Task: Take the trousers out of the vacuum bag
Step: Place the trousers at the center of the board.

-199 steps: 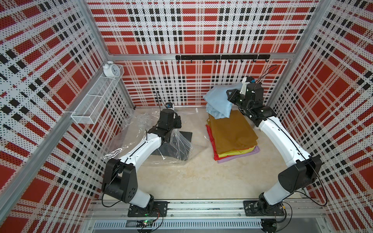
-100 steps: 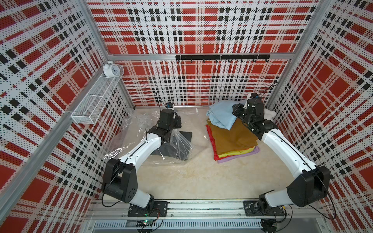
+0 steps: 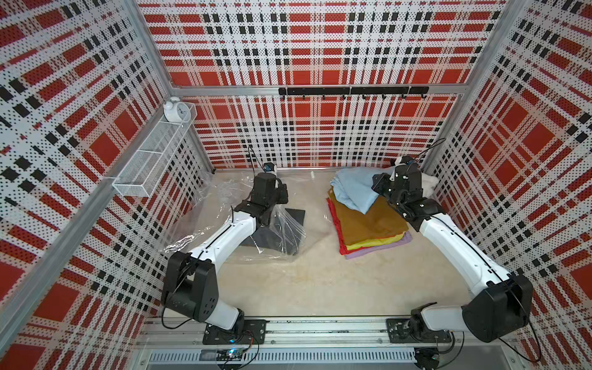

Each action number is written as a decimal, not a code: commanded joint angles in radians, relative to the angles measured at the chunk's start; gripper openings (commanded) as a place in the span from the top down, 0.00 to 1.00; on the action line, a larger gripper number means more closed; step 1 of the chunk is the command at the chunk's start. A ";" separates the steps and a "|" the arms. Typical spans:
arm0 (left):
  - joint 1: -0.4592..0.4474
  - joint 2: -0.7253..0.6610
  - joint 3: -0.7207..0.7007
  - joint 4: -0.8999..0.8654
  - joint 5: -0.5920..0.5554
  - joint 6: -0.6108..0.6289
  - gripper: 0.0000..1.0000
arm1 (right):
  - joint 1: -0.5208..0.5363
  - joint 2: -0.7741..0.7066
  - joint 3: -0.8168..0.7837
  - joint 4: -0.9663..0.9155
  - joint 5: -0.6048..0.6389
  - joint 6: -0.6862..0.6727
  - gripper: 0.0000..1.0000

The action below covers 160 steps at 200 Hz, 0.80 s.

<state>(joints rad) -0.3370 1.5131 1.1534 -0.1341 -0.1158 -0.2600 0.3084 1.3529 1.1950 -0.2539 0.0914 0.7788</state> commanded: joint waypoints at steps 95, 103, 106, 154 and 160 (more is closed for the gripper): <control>0.007 0.007 -0.001 0.034 0.013 0.012 1.00 | 0.072 -0.087 -0.282 0.039 -0.108 0.128 0.88; 0.007 0.008 -0.001 0.034 0.012 0.012 1.00 | 0.072 -0.084 -0.298 0.036 -0.107 0.131 0.86; 0.007 0.007 -0.001 0.034 0.013 0.014 1.00 | 0.072 -0.084 -0.302 0.036 -0.105 0.132 0.86; 0.007 0.010 -0.001 0.034 0.018 0.012 1.00 | 0.072 -0.105 -0.363 0.009 -0.065 0.133 0.69; 0.007 0.010 -0.001 0.034 0.019 0.013 1.00 | 0.072 -0.108 -0.373 0.005 -0.065 0.132 0.64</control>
<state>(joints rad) -0.3370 1.5131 1.1534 -0.1341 -0.1051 -0.2577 0.3599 1.2667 0.8566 -0.1955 0.0715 0.9165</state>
